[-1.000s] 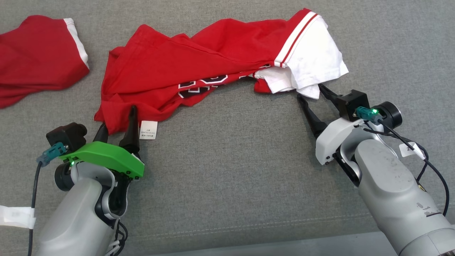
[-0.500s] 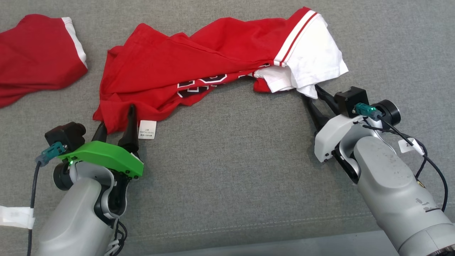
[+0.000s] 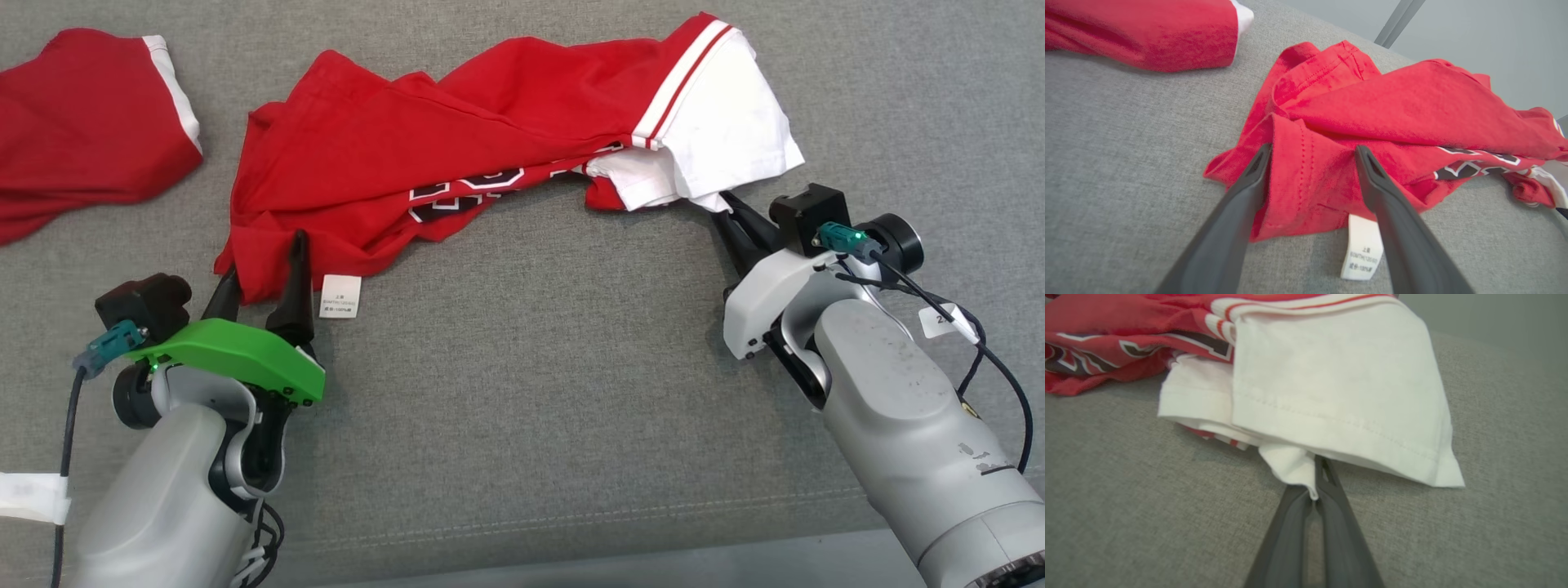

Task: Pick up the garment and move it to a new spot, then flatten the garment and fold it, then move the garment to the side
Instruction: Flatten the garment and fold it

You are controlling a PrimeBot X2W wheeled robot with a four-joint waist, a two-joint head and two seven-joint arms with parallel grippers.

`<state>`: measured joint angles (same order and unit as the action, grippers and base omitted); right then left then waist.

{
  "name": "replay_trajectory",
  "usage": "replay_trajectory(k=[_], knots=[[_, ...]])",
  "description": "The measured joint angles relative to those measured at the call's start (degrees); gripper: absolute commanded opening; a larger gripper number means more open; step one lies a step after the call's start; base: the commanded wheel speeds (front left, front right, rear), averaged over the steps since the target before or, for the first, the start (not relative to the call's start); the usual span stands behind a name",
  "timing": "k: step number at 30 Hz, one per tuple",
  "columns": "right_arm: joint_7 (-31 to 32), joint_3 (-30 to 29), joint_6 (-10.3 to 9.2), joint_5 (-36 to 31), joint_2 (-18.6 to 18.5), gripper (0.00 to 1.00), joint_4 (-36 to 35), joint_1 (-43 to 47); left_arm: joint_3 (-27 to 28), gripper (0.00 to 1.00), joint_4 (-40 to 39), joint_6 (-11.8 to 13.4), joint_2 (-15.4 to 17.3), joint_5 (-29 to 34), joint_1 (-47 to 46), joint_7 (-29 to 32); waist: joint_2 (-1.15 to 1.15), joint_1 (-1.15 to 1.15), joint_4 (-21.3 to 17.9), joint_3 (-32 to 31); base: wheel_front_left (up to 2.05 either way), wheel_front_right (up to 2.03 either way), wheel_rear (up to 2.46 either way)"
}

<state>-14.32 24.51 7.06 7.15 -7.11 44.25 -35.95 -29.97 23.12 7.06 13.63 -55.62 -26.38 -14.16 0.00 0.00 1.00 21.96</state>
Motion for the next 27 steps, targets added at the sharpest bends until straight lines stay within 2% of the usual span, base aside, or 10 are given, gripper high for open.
replay_trajectory(k=[6, 24, 25, 26, 27], knots=[[0.00, 0.23, 0.00, 0.45, -0.48, 0.00, 0.07, 0.02, 0.22, 1.00, -1.35, 0.00, 2.16, 0.87, 0.80, 0.23, 0.00, 0.00, 0.13, -0.43, 0.00, 0.00, 0.00], [-0.01, 1.37, 0.00, 1.79, -1.01, 0.00, 0.31, 0.18, -0.75, 1.00, -6.11, 0.01, 3.39, 2.03, 3.76, 3.05, 0.00, 0.00, 0.16, -1.95, 0.00, 0.00, 0.00], [-0.01, 1.44, 0.00, 1.93, -1.02, 0.00, 0.33, 0.19, -0.75, 0.96, -6.46, 0.01, 3.42, 2.03, 3.88, 3.24, 0.00, 0.00, 0.16, -1.98, 0.00, 0.00, 0.00], [-0.01, 1.52, 0.00, 2.03, -1.03, 0.00, 0.34, 0.20, -0.71, 0.47, -6.78, 0.01, 3.44, 2.03, 4.02, 3.52, 0.00, 0.00, 0.17, -2.01, 0.00, 0.00, 0.00], [-0.01, 1.57, 0.00, 2.07, -1.07, 0.00, 0.35, 0.22, -0.70, 0.26, -6.99, 0.01, 3.46, 2.03, 4.15, 3.53, 0.00, 0.00, 0.17, -2.04, 0.00, 0.00, 0.00]])
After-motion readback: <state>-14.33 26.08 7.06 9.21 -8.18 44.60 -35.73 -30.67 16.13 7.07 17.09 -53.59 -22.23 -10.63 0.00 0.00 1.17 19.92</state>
